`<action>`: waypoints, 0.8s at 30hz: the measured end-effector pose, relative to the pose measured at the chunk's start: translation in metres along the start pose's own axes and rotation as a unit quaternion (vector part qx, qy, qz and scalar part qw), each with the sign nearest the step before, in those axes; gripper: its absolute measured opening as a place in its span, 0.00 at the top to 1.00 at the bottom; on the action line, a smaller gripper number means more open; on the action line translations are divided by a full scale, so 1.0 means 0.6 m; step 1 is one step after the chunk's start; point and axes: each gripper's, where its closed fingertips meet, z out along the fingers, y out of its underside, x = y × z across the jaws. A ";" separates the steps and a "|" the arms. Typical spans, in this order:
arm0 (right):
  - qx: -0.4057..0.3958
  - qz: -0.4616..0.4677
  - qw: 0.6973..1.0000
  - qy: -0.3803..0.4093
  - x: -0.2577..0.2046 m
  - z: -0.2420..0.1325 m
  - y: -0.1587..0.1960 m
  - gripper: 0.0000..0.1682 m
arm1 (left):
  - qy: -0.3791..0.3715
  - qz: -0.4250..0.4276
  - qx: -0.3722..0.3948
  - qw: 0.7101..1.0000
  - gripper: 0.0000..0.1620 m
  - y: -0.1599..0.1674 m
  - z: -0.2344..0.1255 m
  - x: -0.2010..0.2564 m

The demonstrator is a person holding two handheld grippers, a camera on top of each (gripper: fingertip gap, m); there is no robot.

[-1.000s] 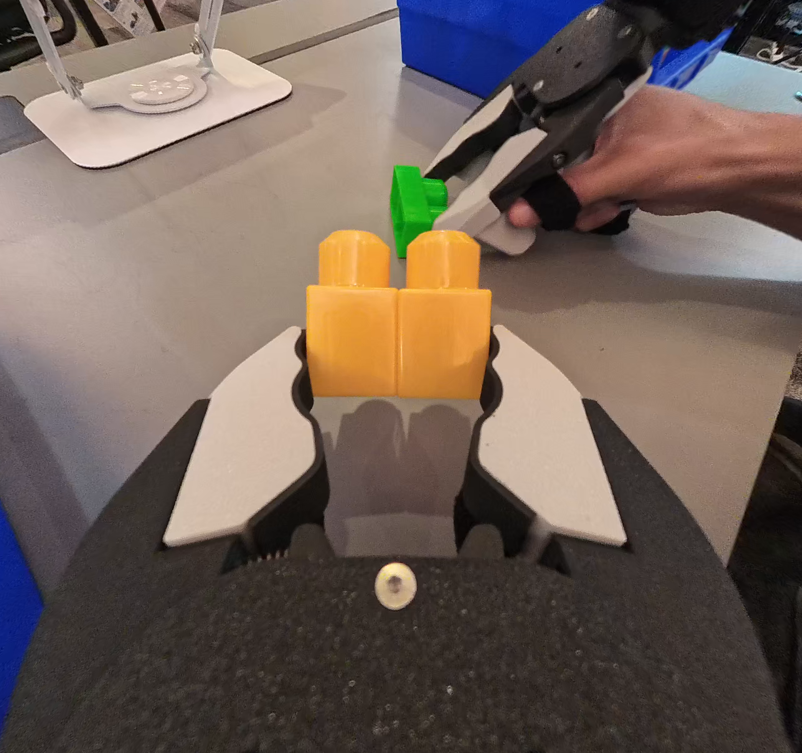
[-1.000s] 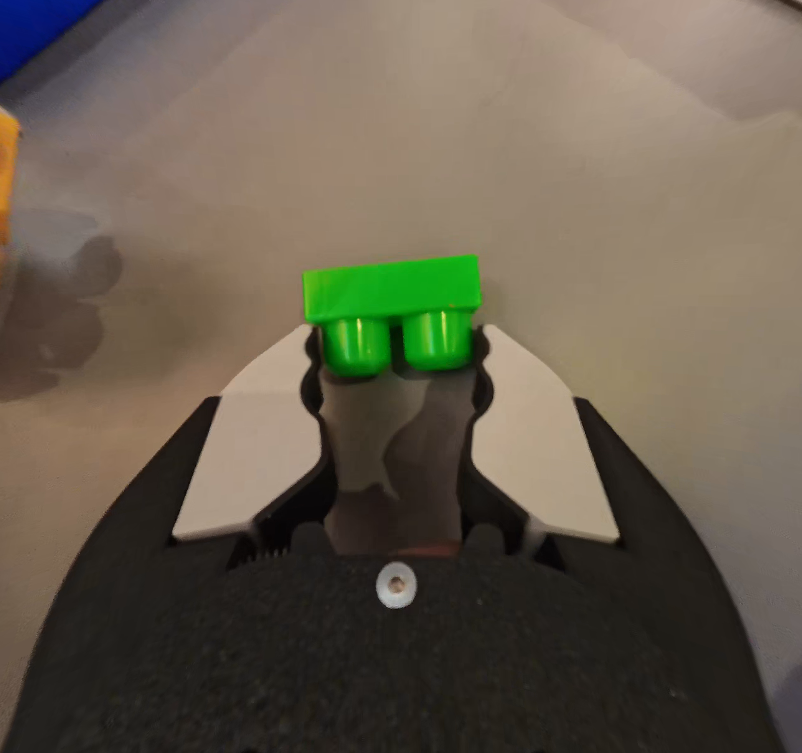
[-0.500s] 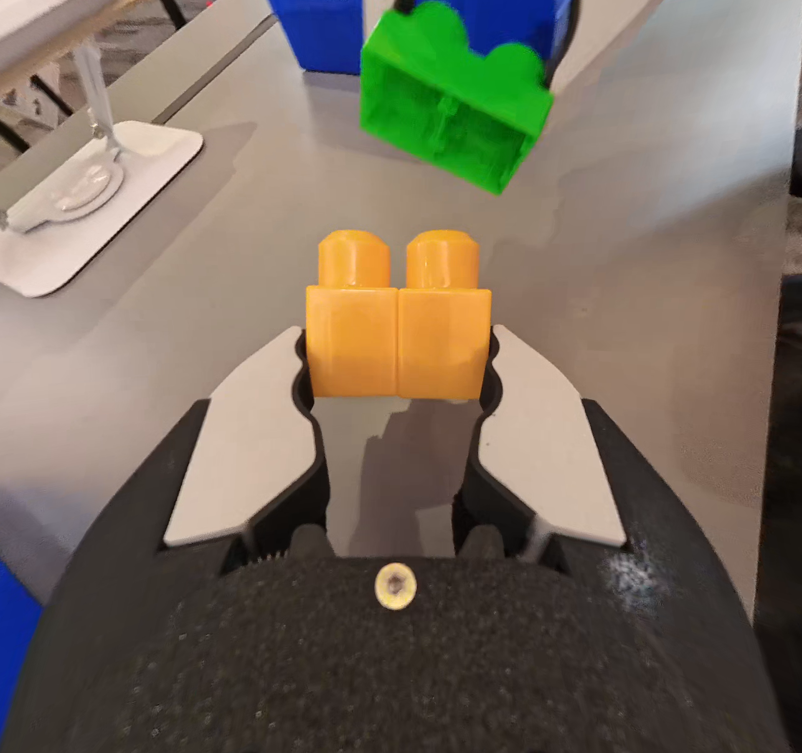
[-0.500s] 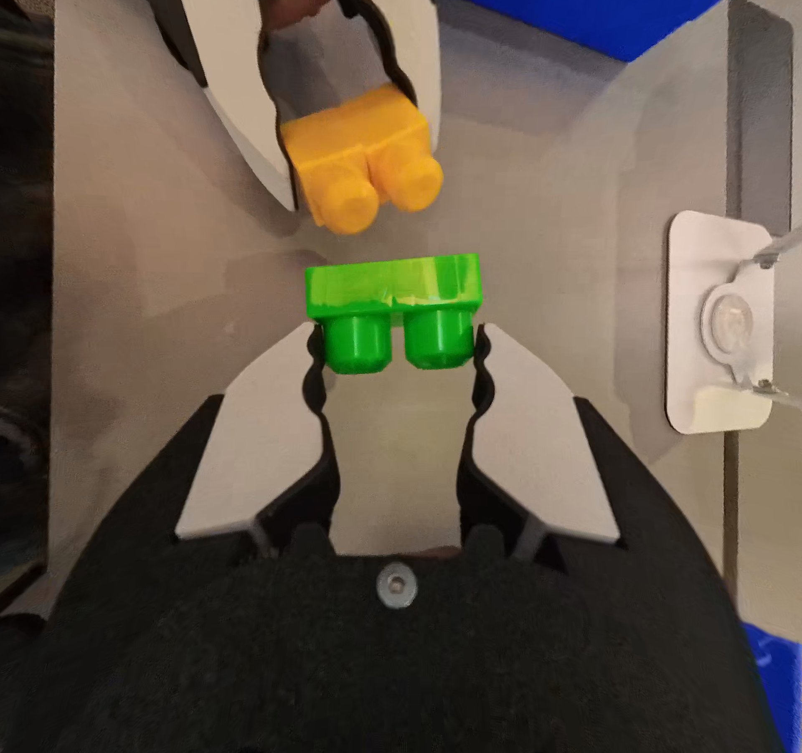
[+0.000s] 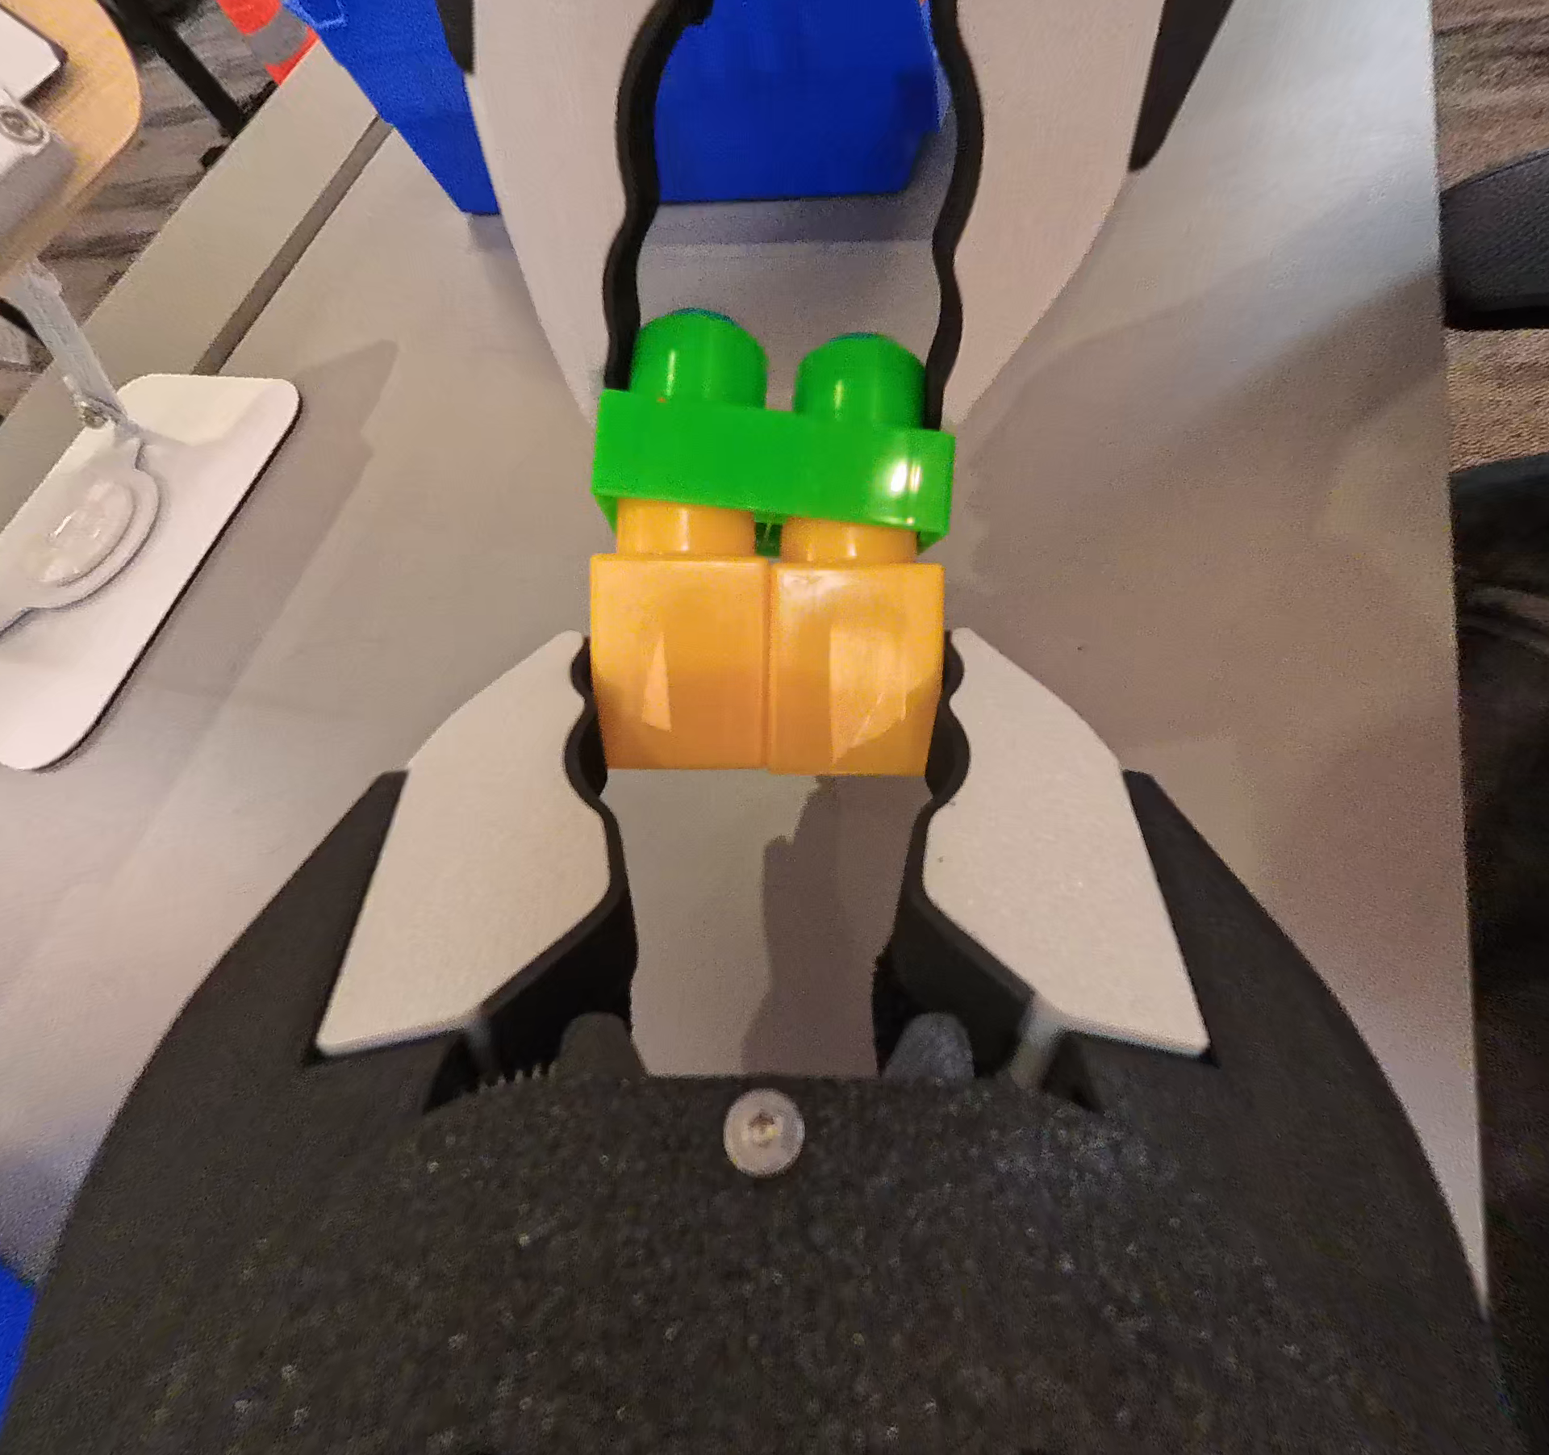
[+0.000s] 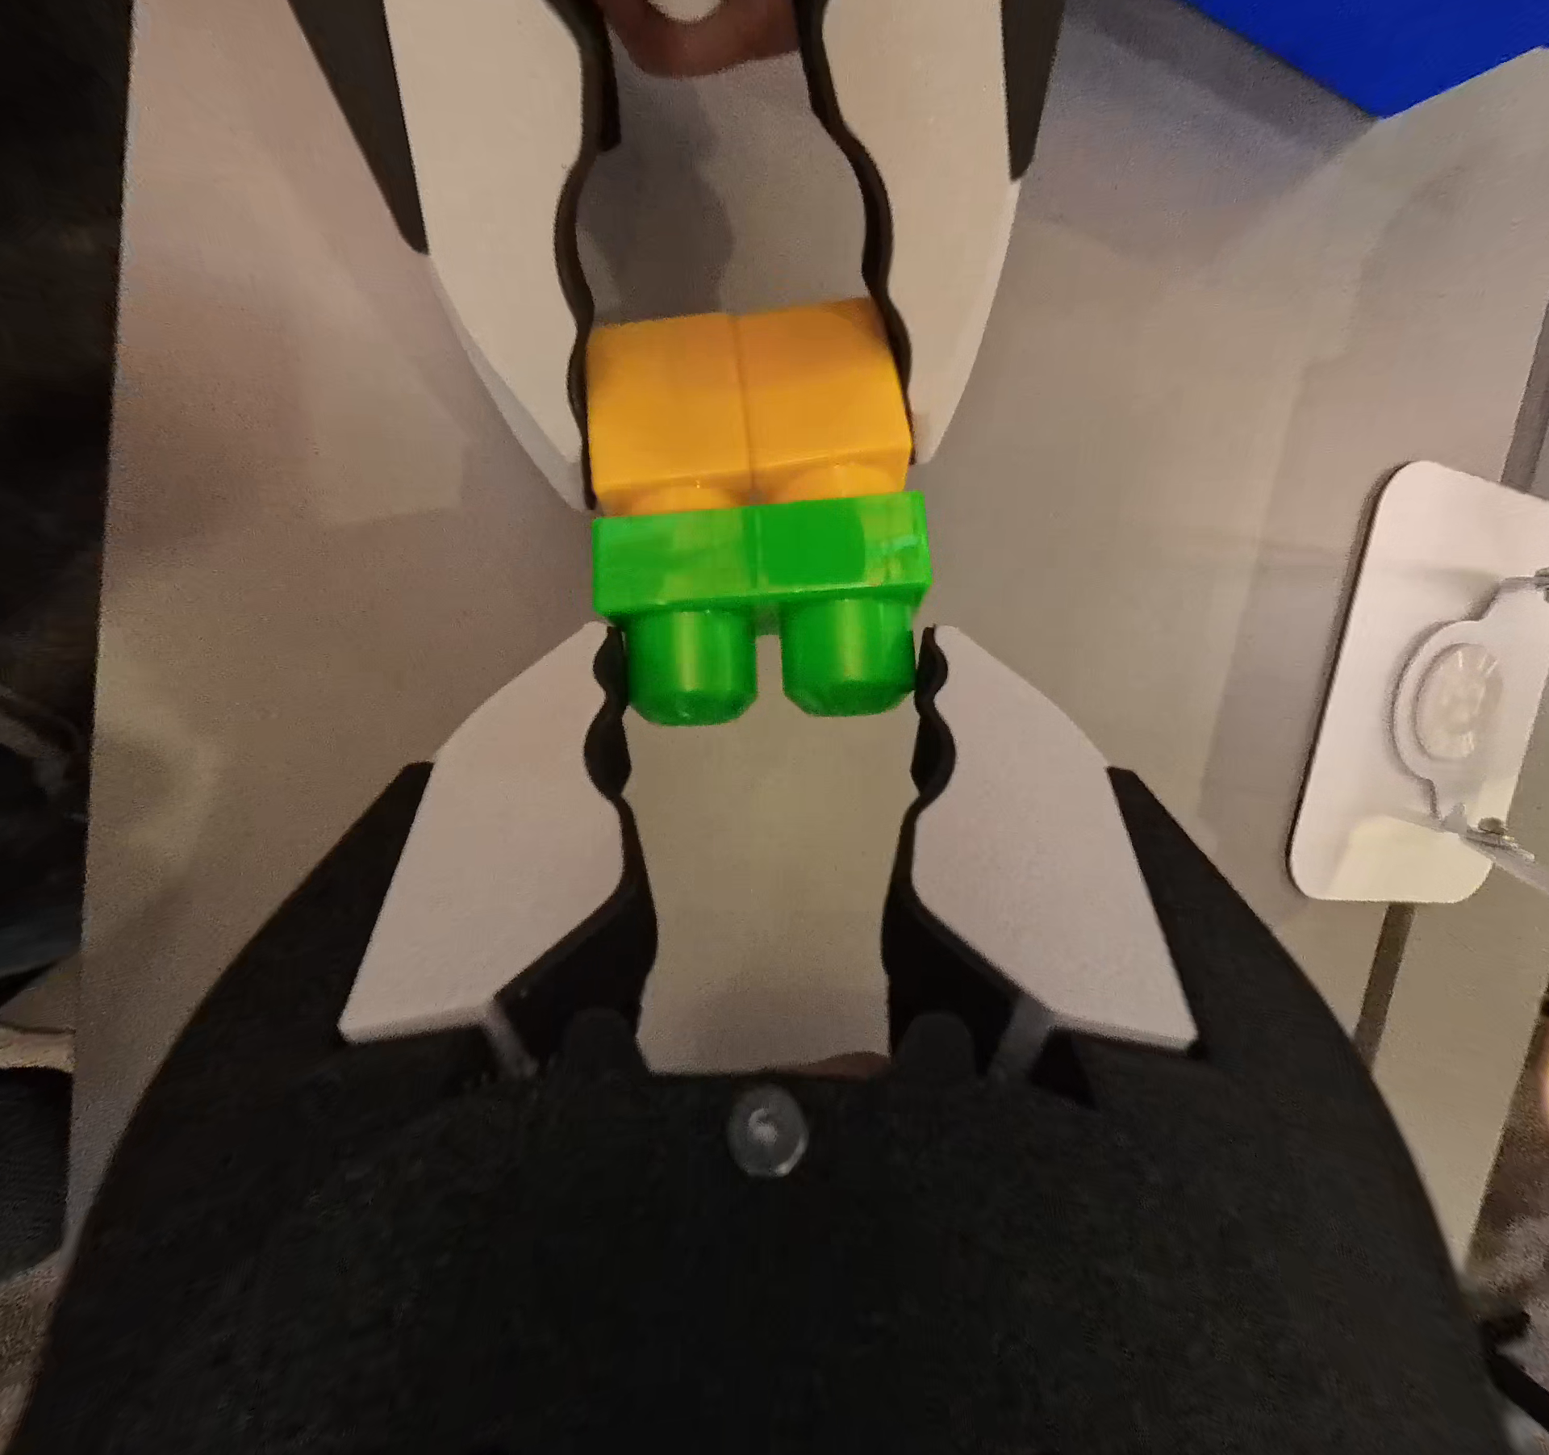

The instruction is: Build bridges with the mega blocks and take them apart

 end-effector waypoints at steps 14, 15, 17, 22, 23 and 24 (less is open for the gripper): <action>0.065 0.009 0.997 -0.035 -0.017 0.024 0.004 0.61 | 0.013 -0.006 0.035 0.999 0.54 -0.022 -0.003 0.013; 0.069 0.014 0.997 -0.042 -0.019 0.028 0.006 0.61 | 0.017 -0.007 0.034 0.999 0.54 -0.019 -0.001 0.015; 0.074 0.013 0.996 -0.039 -0.019 0.033 0.008 0.61 | 0.020 -0.012 0.033 0.999 0.54 -0.014 0.003 0.017; 0.084 0.025 0.995 -0.050 -0.020 0.052 0.011 0.61 | 0.025 -0.017 0.023 0.999 0.54 -0.003 0.010 0.019; 0.083 0.026 0.995 -0.053 -0.020 0.055 0.011 0.61 | 0.024 -0.015 0.021 0.999 0.54 -0.001 0.011 0.019; 0.083 0.025 0.995 -0.056 -0.021 0.056 0.012 0.61 | 0.025 -0.016 0.019 0.999 0.54 0.001 0.013 0.020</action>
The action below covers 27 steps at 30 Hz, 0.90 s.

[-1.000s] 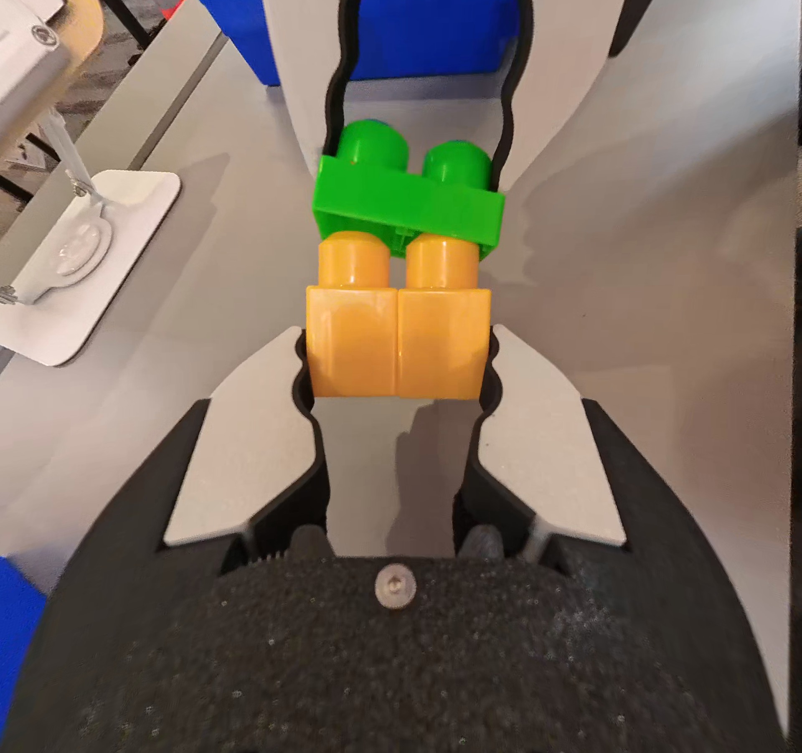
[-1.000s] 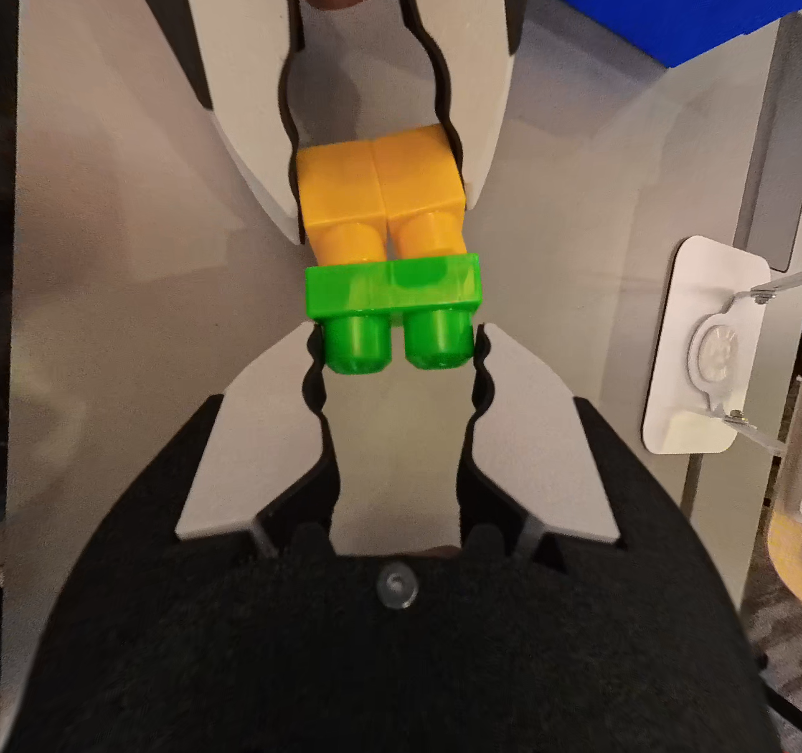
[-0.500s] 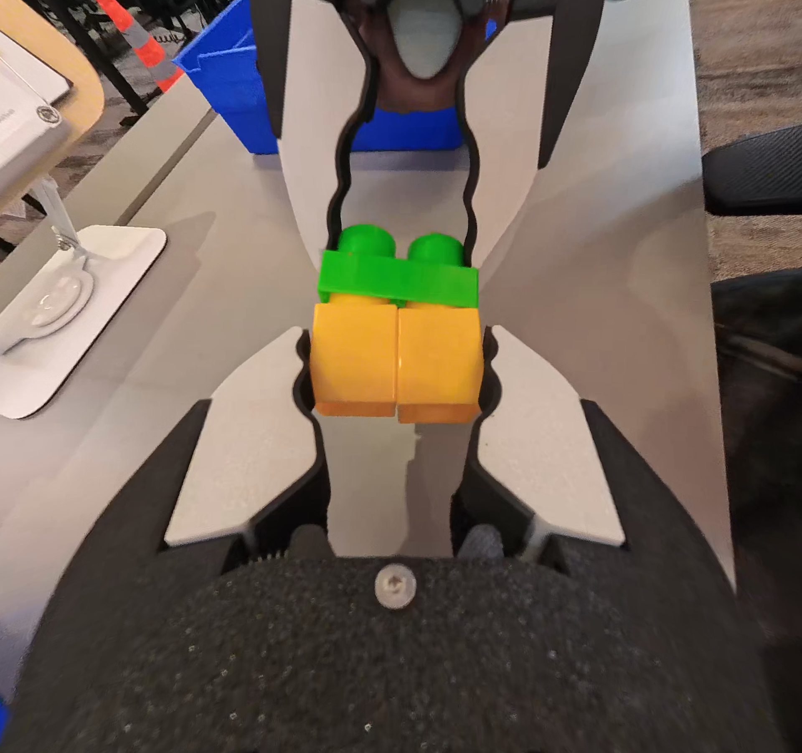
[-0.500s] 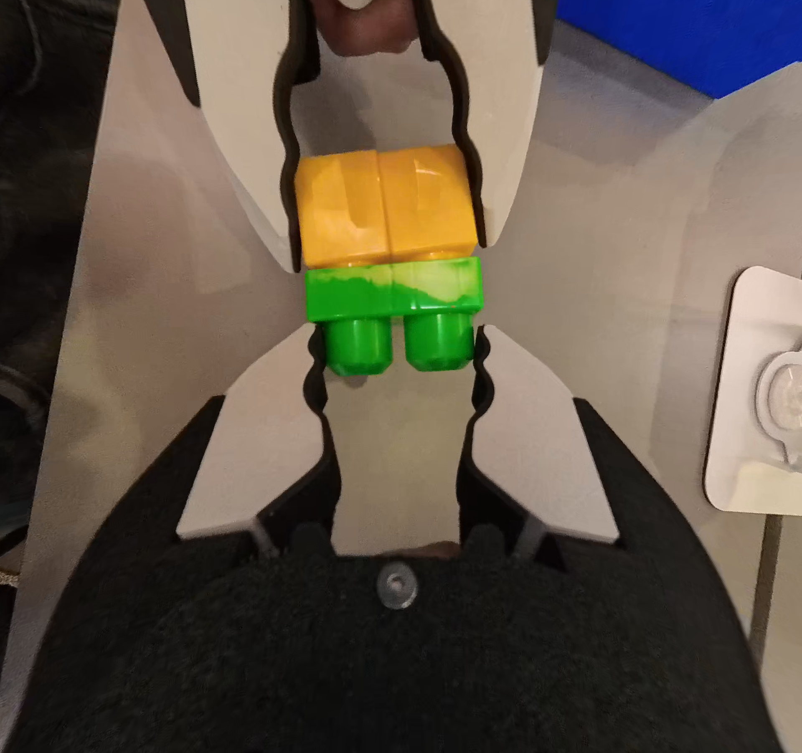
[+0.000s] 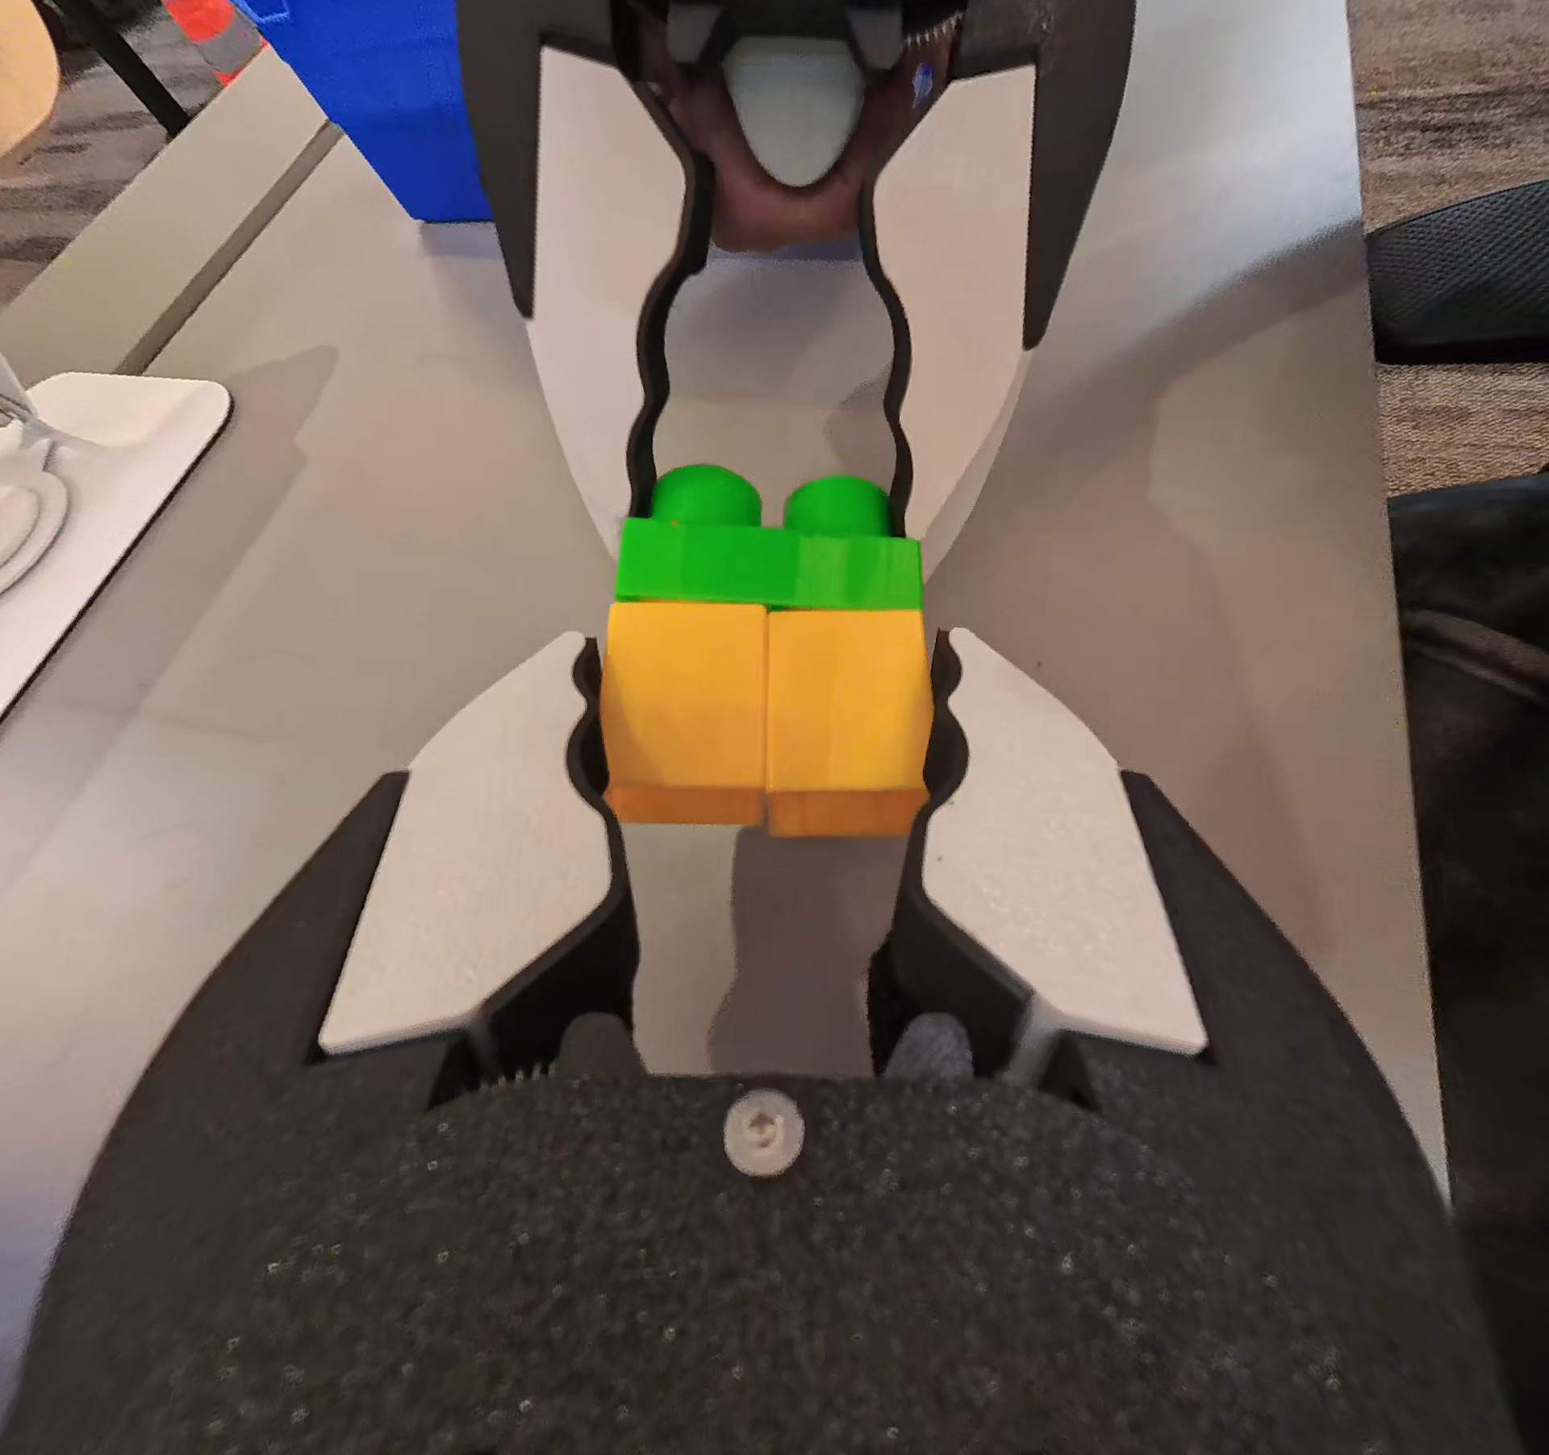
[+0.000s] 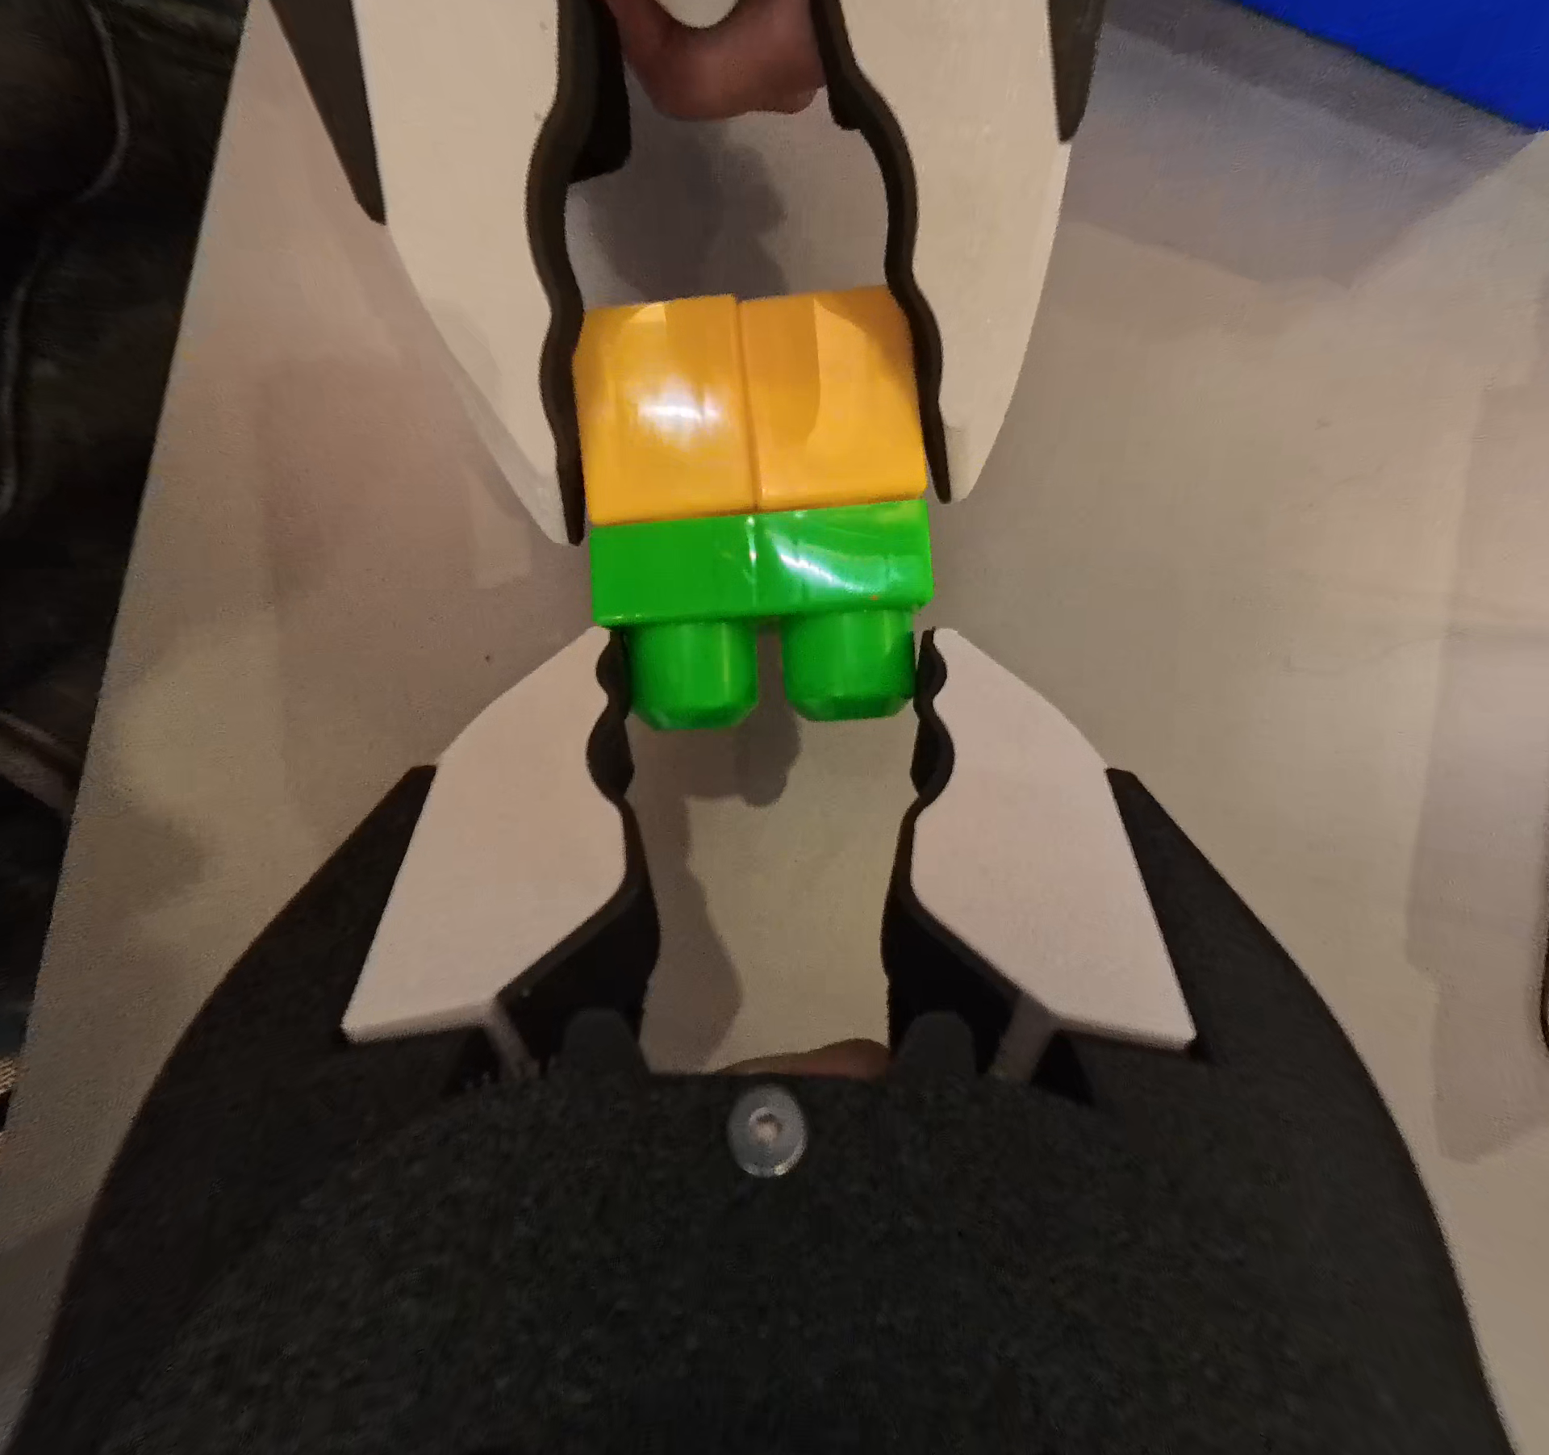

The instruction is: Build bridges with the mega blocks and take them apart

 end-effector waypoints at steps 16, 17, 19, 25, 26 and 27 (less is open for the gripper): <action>0.314 0.300 0.893 -0.120 0.006 -0.083 -0.063 0.54 | -0.066 0.088 0.042 0.993 0.54 -0.076 -0.060 -0.002; 0.352 0.354 0.853 -0.155 0.006 -0.085 -0.068 0.53 | -0.070 0.094 0.043 0.992 0.54 -0.078 -0.063 -0.002; 0.414 0.398 0.785 -0.234 -0.013 -0.091 -0.086 0.53 | -0.075 0.104 0.036 0.991 0.54 -0.072 -0.062 -0.002; 0.428 0.454 0.755 -0.203 -0.005 -0.048 -0.086 0.78 | -0.067 0.105 0.025 0.992 0.54 -0.047 -0.041 0.003; 0.434 0.461 0.746 -0.204 -0.001 -0.048 -0.083 0.79 | -0.071 0.106 0.022 0.992 0.54 -0.044 -0.040 0.000; 0.439 0.465 0.741 -0.207 -0.001 -0.046 -0.082 0.79 | -0.071 0.105 0.019 0.992 0.54 -0.041 -0.039 -0.001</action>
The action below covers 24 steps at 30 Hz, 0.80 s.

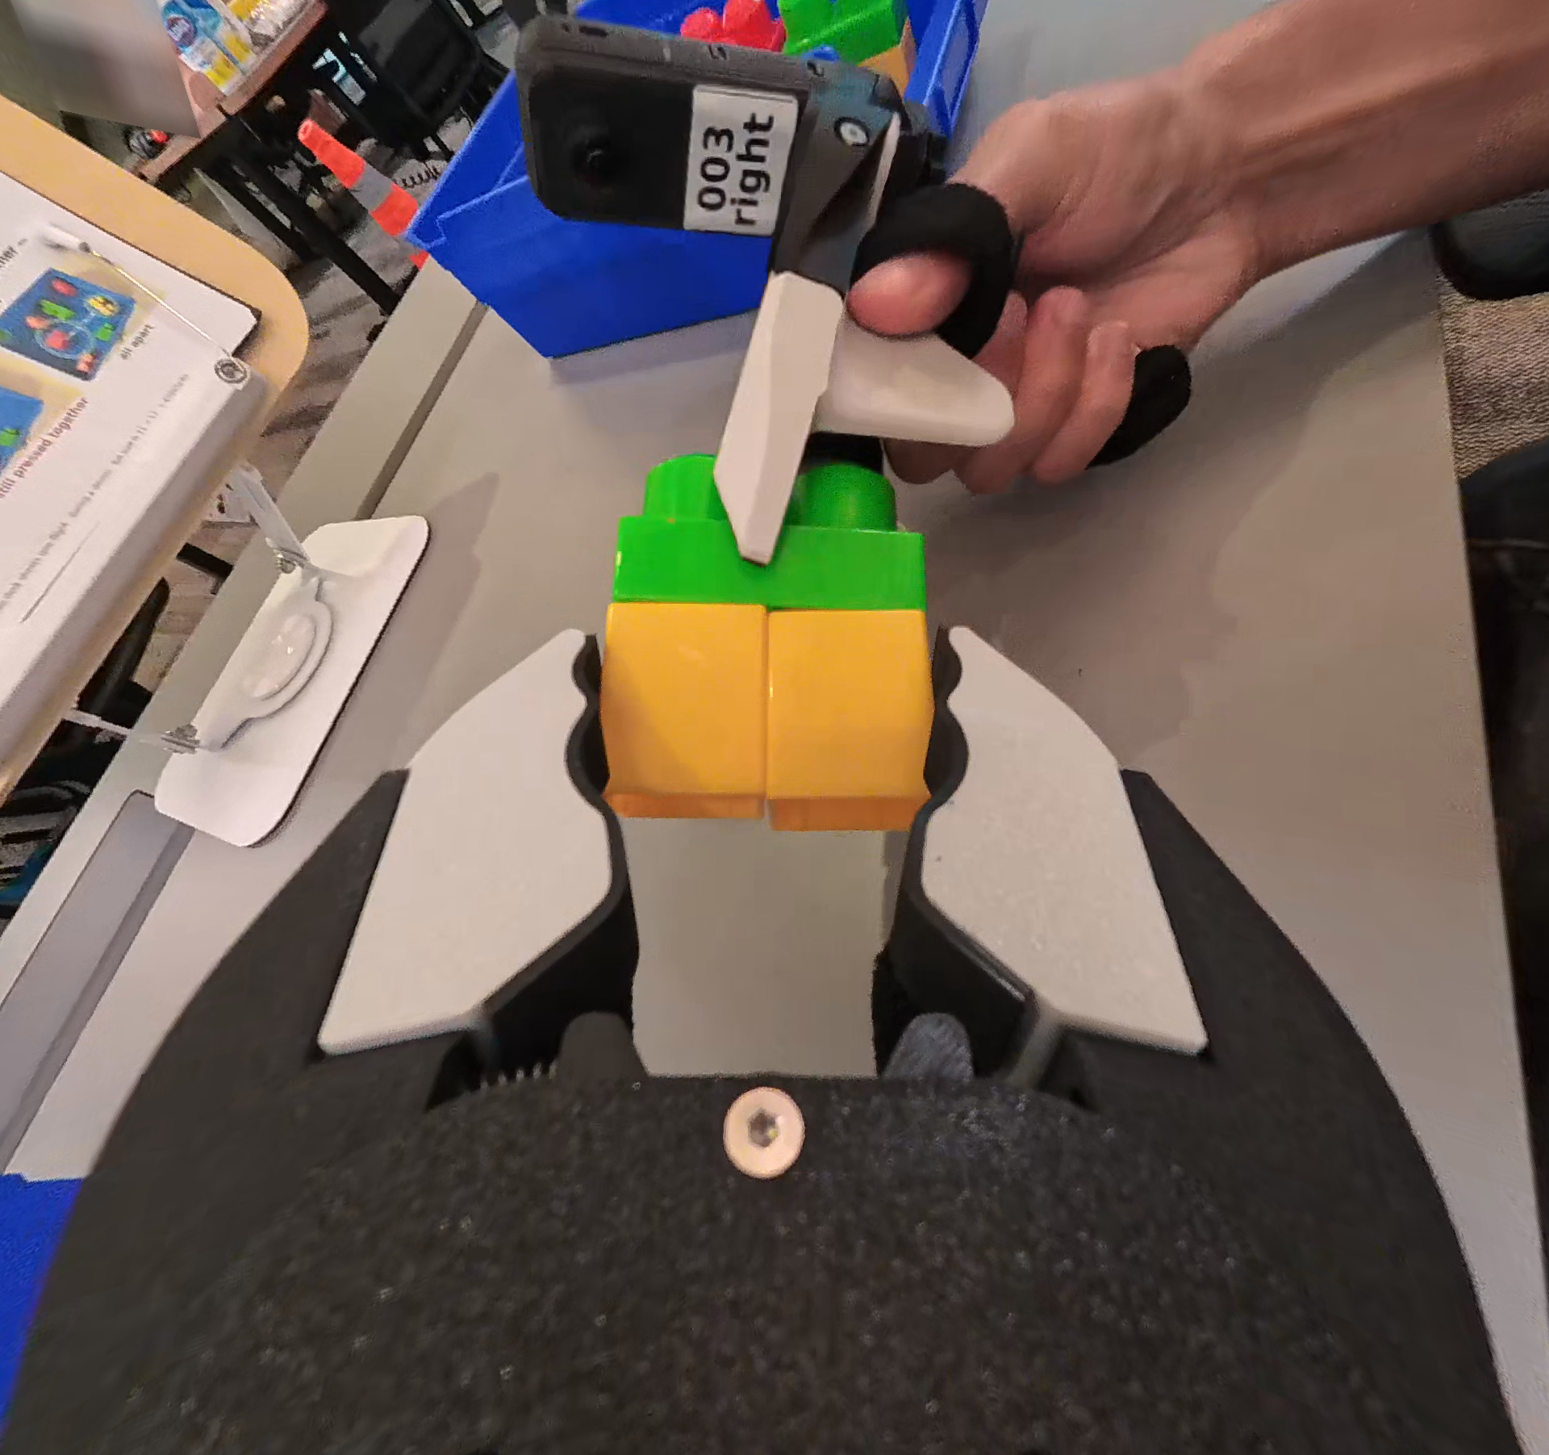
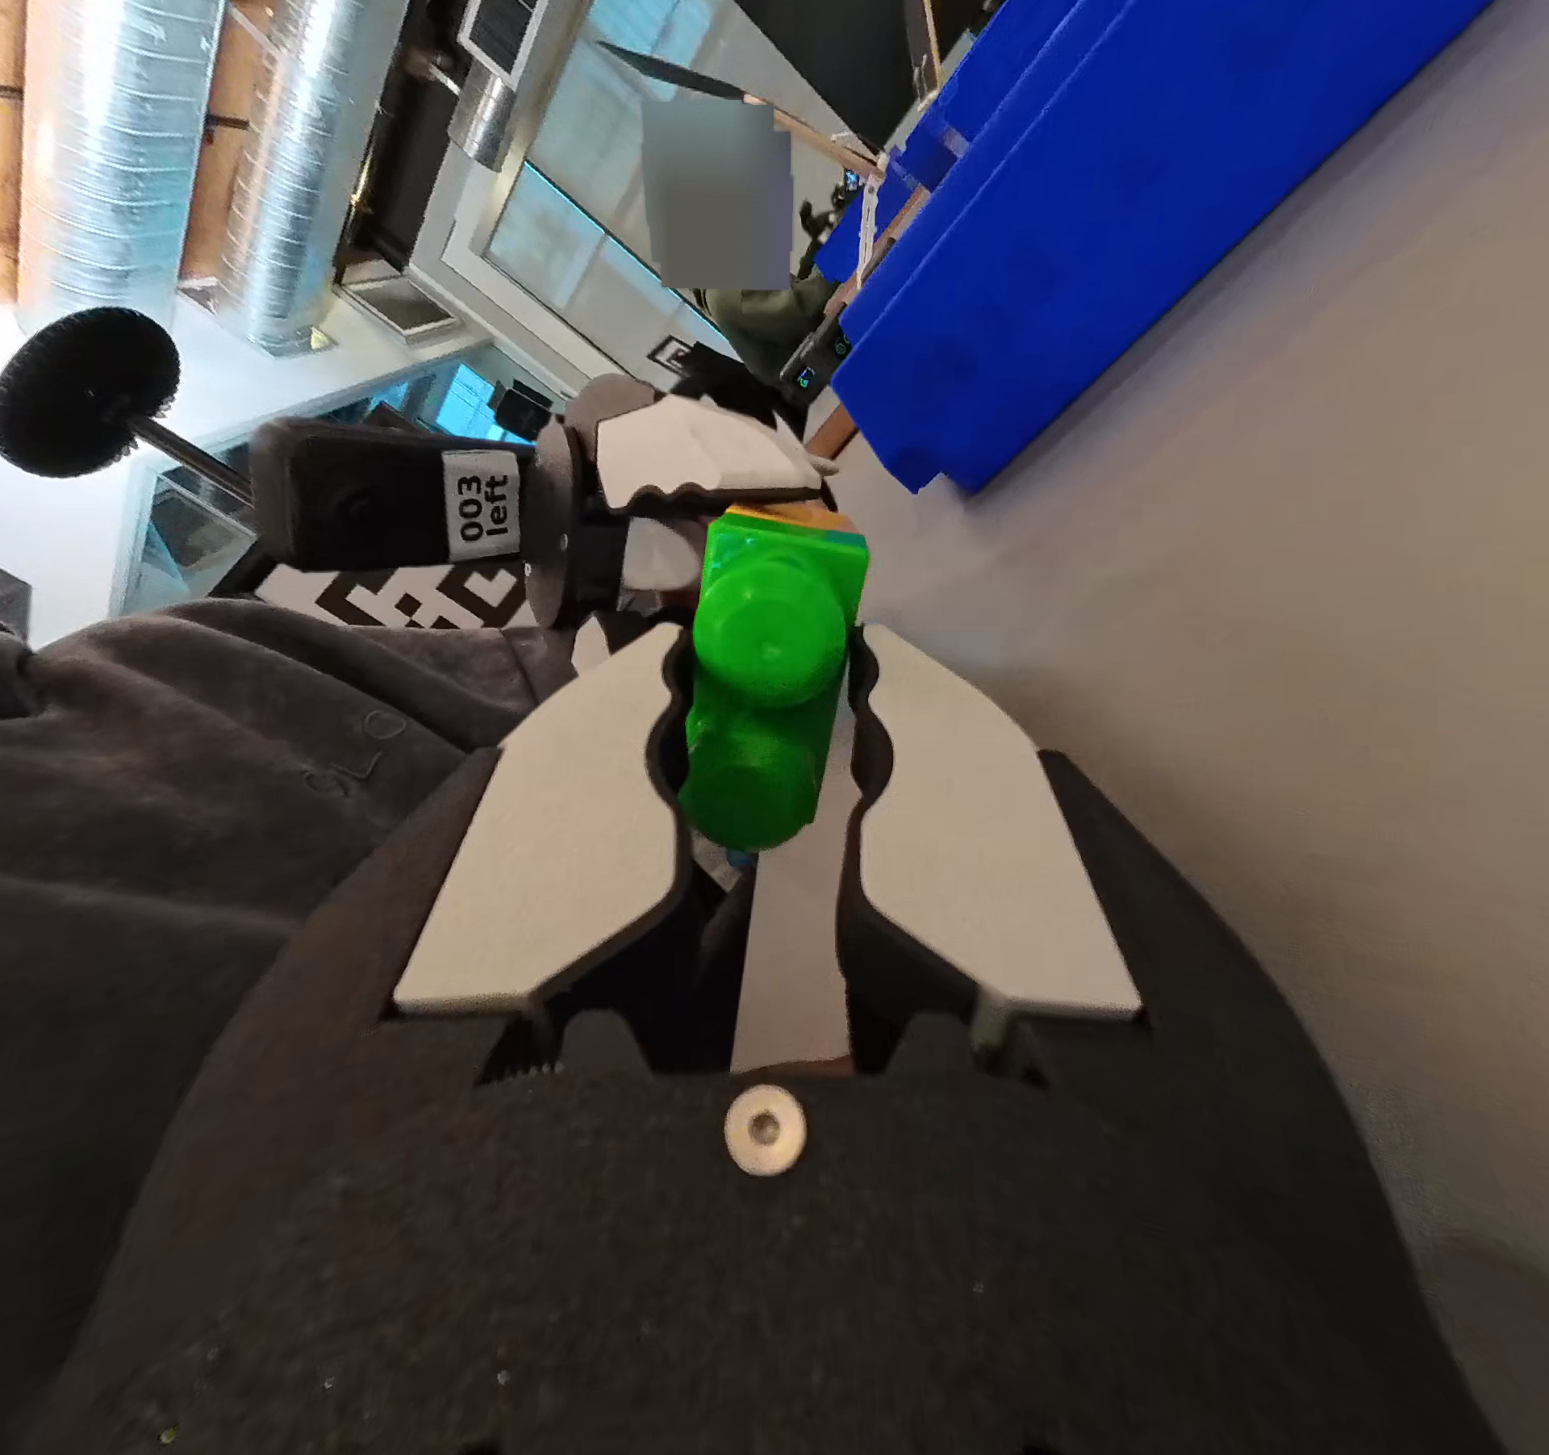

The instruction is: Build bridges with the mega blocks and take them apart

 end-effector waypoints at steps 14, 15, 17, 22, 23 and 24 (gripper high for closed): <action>0.052 -0.032 0.998 0.021 0.004 -0.017 -0.004 0.80 | 0.012 -0.140 0.017 0.990 0.48 0.019 -0.027 -0.008; 0.066 -0.043 0.997 0.005 -0.006 -0.020 -0.010 0.80 | 0.022 -0.190 0.036 0.981 0.47 0.016 -0.033 -0.014; 0.081 -0.085 0.993 0.000 -0.019 -0.022 -0.013 0.80 | 0.068 -0.305 0.092 0.946 0.48 0.001 -0.042 -0.021; 0.078 -0.162 0.984 0.006 -0.045 -0.020 -0.006 0.80 | 0.195 -0.468 0.176 0.844 0.54 -0.024 -0.042 -0.013; 0.066 -0.172 0.983 0.014 -0.044 -0.018 0.001 0.80 | 0.207 -0.479 0.187 0.832 0.55 -0.026 -0.044 -0.012; 0.061 -0.183 0.981 0.022 -0.043 -0.016 0.004 0.80 | 0.217 -0.487 0.192 0.824 0.56 -0.028 -0.045 -0.011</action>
